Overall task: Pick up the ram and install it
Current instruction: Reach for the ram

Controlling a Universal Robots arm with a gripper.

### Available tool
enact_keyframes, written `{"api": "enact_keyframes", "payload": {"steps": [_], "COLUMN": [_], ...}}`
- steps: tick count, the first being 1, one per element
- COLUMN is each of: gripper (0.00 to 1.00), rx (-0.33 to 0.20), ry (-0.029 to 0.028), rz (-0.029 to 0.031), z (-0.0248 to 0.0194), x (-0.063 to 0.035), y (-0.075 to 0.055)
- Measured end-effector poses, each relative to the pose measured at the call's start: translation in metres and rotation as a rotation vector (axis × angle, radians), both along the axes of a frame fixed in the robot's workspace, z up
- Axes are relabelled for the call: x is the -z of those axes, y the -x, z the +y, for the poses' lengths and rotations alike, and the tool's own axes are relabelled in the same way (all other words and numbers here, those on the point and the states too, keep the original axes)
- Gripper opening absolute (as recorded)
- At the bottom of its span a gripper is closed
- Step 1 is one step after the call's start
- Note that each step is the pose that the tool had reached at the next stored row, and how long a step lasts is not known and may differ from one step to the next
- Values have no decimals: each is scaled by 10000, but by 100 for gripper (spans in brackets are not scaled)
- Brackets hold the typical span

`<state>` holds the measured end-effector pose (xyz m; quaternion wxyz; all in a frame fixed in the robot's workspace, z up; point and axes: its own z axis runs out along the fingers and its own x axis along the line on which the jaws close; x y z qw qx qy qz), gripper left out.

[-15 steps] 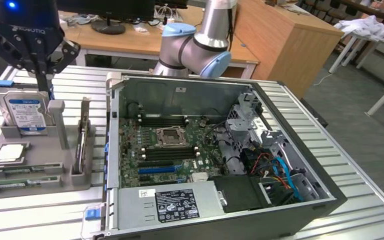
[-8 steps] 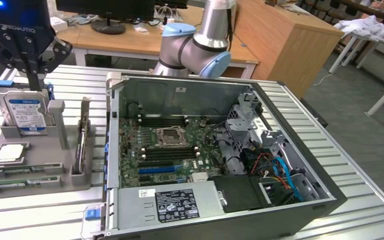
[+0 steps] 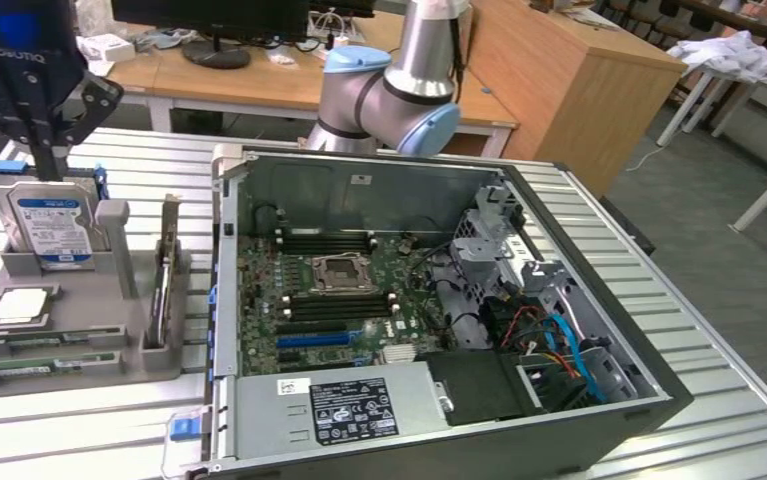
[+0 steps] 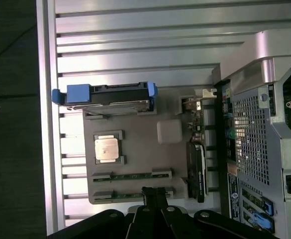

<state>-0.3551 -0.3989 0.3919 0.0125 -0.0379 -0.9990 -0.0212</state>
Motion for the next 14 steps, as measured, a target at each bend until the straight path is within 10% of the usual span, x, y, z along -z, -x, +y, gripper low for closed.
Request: {"api": "enact_keyframes", "payload": {"steps": [14], "gripper": [11], "rx": [0], "ry": [0], "rz": [65], "z": [0], "x": [2], "y": [217]}}
